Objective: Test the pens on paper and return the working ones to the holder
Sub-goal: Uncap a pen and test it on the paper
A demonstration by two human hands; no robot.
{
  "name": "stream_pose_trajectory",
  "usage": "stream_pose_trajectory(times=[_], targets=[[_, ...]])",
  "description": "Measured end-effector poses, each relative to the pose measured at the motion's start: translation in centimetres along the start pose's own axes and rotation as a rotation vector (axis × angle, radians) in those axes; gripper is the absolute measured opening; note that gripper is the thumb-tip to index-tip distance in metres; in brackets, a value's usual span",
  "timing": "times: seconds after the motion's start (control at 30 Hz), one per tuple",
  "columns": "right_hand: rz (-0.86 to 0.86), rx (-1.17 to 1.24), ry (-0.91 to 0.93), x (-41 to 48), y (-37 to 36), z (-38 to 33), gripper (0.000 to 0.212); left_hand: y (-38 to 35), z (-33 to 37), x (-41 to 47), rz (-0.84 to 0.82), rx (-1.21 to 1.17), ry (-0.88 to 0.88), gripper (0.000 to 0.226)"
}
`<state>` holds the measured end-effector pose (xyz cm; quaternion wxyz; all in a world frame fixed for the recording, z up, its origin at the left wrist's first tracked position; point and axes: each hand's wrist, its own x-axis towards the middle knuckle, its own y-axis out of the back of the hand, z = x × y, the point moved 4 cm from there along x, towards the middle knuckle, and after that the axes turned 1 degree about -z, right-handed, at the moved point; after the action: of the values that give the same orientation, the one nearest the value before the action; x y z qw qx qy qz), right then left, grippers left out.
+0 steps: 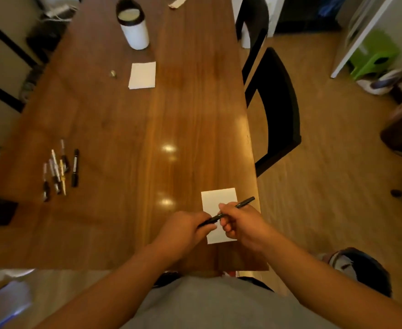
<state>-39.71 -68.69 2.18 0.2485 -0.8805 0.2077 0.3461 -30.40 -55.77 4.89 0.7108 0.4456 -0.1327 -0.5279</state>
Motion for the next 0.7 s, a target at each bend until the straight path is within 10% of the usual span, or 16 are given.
stream_pose_trajectory(times=[0.4,0.7], targets=[[0.105,0.089,0.093,0.6,4.8,-4.9,0.017,2.0,-5.3,-1.8,-0.061,-0.309,0.271,0.028],[0.389,0.002,0.154,4.8,3.3,0.4,0.024,-2.5,-5.6,0.4,-0.063,0.022,0.127,0.027]])
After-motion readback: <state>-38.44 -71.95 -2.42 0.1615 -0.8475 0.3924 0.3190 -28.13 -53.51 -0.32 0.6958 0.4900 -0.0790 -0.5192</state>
